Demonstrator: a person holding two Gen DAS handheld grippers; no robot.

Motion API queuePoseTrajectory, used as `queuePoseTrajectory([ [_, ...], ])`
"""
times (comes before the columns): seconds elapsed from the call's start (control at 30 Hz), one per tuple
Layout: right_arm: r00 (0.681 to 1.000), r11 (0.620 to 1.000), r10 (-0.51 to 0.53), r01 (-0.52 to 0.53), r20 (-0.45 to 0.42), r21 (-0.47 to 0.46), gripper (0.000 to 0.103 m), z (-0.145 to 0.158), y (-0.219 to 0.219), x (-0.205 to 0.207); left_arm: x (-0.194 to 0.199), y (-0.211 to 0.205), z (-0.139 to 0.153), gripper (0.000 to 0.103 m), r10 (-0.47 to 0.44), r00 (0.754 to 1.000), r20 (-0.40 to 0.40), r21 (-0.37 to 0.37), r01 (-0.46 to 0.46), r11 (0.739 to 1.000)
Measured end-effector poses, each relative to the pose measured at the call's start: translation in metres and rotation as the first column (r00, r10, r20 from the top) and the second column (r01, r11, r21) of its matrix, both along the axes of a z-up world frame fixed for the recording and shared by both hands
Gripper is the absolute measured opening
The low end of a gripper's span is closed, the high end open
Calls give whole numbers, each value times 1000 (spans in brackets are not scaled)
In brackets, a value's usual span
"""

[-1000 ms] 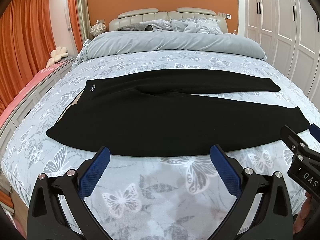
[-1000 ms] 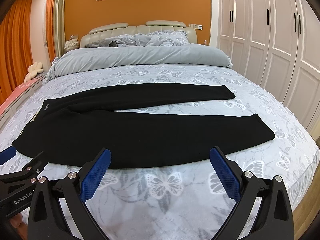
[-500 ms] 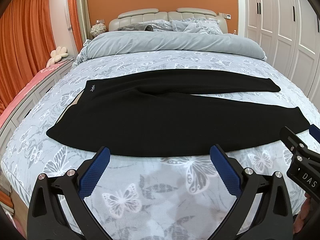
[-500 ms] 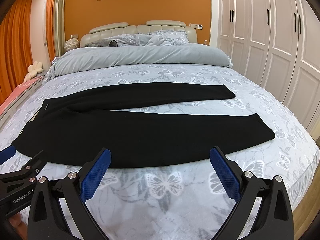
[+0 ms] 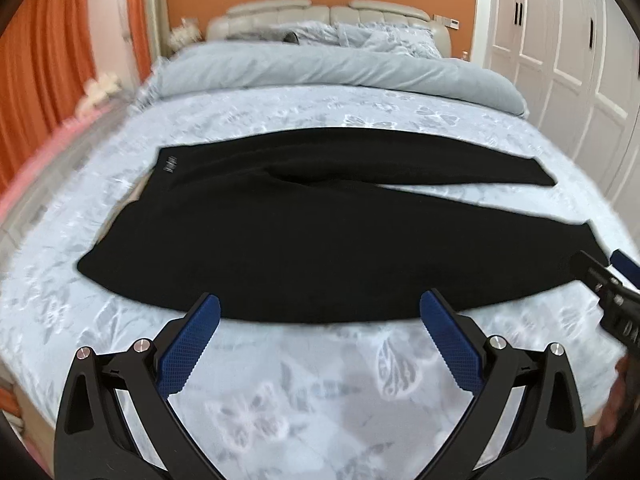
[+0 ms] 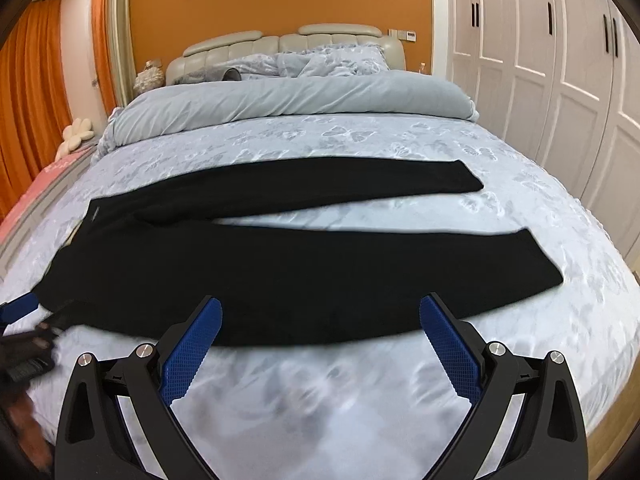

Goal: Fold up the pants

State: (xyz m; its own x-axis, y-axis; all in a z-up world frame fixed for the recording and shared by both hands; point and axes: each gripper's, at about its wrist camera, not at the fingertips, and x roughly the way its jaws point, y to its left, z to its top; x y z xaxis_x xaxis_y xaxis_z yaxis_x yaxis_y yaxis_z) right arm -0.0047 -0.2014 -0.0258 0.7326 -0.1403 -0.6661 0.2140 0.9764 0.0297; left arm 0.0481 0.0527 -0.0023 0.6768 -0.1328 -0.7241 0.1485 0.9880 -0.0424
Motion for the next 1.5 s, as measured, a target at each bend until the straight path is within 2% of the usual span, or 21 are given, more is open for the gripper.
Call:
queuePoseTrajectory([
  [0.07, 1000, 1000, 4, -4, -13, 20, 97, 7, -37, 24, 35, 27, 10, 98, -20, 999, -33, -62, 18, 998],
  [0.17, 999, 998, -1, 4, -49, 59, 97, 4, -106, 74, 95, 61, 22, 98, 11, 998, -57, -86, -16, 996],
  [0.23, 995, 996, -59, 64, -82, 64, 97, -6, -159, 118, 151, 91, 20, 98, 42, 995, -92, -90, -50, 995],
  [0.33, 982, 988, -129, 138, -136, 65, 97, -25, -227, 180, 232, 138, 7, 98, 134, 979, -151, -96, -150, 984],
  [0.43, 965, 971, -212, 227, -156, 81, 97, -45, -281, 229, 306, 184, -16, 98, 288, 941, -176, -50, -301, 952],
  [0.53, 949, 959, -262, 277, -178, 67, 97, -61, -318, 270, 358, 212, -39, 98, 365, 909, -201, -24, -377, 926],
  [0.67, 940, 963, -261, 269, -221, 8, 98, -84, -337, 315, 412, 225, -83, 98, 310, 891, -332, -101, -361, 927],
  [0.73, 931, 965, -257, 260, -260, -22, 97, -98, -341, 336, 428, 221, -102, 98, 312, 873, -374, -73, -363, 929],
  [0.77, 926, 967, -252, 255, -280, -25, 97, -104, -341, 342, 434, 215, -106, 98, 333, 874, -353, -29, -366, 930],
  [0.83, 923, 972, -231, 235, -307, -26, 95, -115, -341, 353, 438, 204, -107, 98, 348, 884, -312, 23, -359, 933],
  [0.87, 934, 976, -212, 216, -286, -17, 83, -115, -337, 353, 442, 201, -108, 98, 356, 881, -311, 46, -360, 932],
  [0.9, 948, 982, -179, 188, -264, 7, 56, -113, -333, 351, 443, 197, -109, 89, 376, 876, -302, 77, -370, 926],
  [0.93, 951, 984, -169, 179, -258, 16, 44, -109, -330, 349, 444, 198, -108, 77, 399, 872, -282, 107, -385, 917],
  [0.97, 955, 985, -160, 171, -248, 22, 8, -106, -328, 347, 442, 197, -105, 53, 420, 868, -264, 141, -396, 907],
  [1.0, 960, 987, -142, 157, -242, 44, 10, -102, -326, 345, 439, 200, -101, 21, 434, 864, -257, 156, -406, 900],
  [1.03, 965, 988, -136, 147, -223, 36, 9, -95, -321, 342, 433, 206, -94, 15, 438, 861, -259, 135, -416, 899],
  [1.1, 983, 994, -101, 104, -151, 14, 9, -65, -306, 323, 415, 220, -76, 11, 409, 875, -259, 23, -418, 908],
  [1.23, 999, 999, -45, 45, 6, 29, 9, 2, -291, 262, 358, 227, -18, 10, 326, 930, -170, -93, -345, 934],
  [1.27, 999, 1000, -12, 11, 44, 22, 9, 22, -284, 236, 332, 229, 4, 4, 298, 945, -136, -118, -314, 942],
  [1.4, 992, 997, 73, -70, 107, -32, 9, 63, -266, 156, 257, 243, 45, 4, 220, 973, -71, -170, -229, 958],
  [1.5, 991, 992, 106, -100, 82, -71, 10, 61, -259, 99, 202, 258, 48, 4, 205, 977, -66, -174, -214, 961],
])
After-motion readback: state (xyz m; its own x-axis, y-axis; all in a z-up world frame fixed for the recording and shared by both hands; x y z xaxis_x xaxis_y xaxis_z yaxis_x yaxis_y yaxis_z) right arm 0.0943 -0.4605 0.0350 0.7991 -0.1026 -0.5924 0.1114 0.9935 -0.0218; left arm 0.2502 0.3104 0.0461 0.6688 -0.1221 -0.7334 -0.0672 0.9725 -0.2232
